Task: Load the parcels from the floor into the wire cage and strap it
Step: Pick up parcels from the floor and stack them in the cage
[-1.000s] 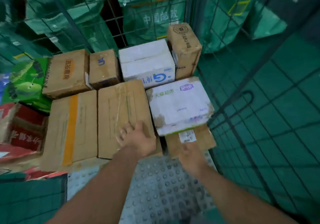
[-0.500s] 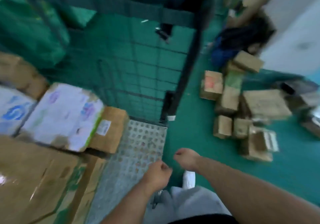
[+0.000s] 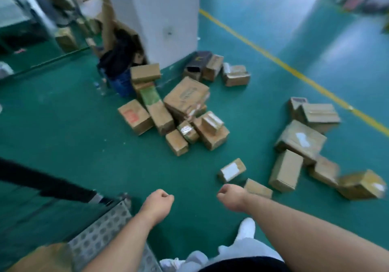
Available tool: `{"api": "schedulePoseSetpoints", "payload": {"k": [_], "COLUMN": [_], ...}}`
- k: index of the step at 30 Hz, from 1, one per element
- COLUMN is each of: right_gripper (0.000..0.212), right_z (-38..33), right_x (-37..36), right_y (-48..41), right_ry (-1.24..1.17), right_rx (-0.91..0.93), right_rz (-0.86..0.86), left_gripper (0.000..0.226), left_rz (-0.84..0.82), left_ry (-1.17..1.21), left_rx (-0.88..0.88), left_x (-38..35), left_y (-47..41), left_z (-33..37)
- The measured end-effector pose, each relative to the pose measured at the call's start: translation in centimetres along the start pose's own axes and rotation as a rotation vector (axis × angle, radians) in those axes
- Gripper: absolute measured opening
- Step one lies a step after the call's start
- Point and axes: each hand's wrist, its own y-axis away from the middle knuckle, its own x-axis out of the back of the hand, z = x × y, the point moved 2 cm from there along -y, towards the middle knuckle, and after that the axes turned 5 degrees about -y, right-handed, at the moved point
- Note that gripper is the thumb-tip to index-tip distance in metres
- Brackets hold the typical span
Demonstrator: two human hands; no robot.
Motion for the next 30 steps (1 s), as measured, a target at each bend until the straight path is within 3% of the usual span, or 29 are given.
{"api": "schedulePoseSetpoints", "payload": {"k": [9, 14, 20, 24, 30], "right_gripper": [0.040, 0.036, 0.034, 0.037, 0.034], "right_z": [19.1, 27.6, 32.7, 33.4, 38.5], "right_x": [11.2, 16.9, 19.5, 19.8, 20.5], "right_y": [-2.8, -2.7, -2.8, -1.9, 3.0], "right_ry": [-0.134, -0.296, -0.468, -0.571, -0.771], "right_rx": [-0.144, -0.266, -0.354, -0.367, -0.377], "right_rz": [-0.008, 0.076, 0.122, 0.168, 0.287], "left_gripper": [0.020, 0.020, 0.019, 0.017, 0.019], "left_rz": [-0.235, -0.382, -0.463, -0.474, -0.476], "left_ry": [-0.113, -0.232, -0.314, -0.582, -0.927], "left_rx": [-0.093, -0.209, -0.235, -0.283, -0.564], "left_x": [-14.9, -20.0, -22.0, -24.1, -30.6], "left_y": [-0.2, 1.5, -0.4, -3.6, -1.3], "left_z": [19.4, 28.2, 34.1, 37.4, 49.4]}}
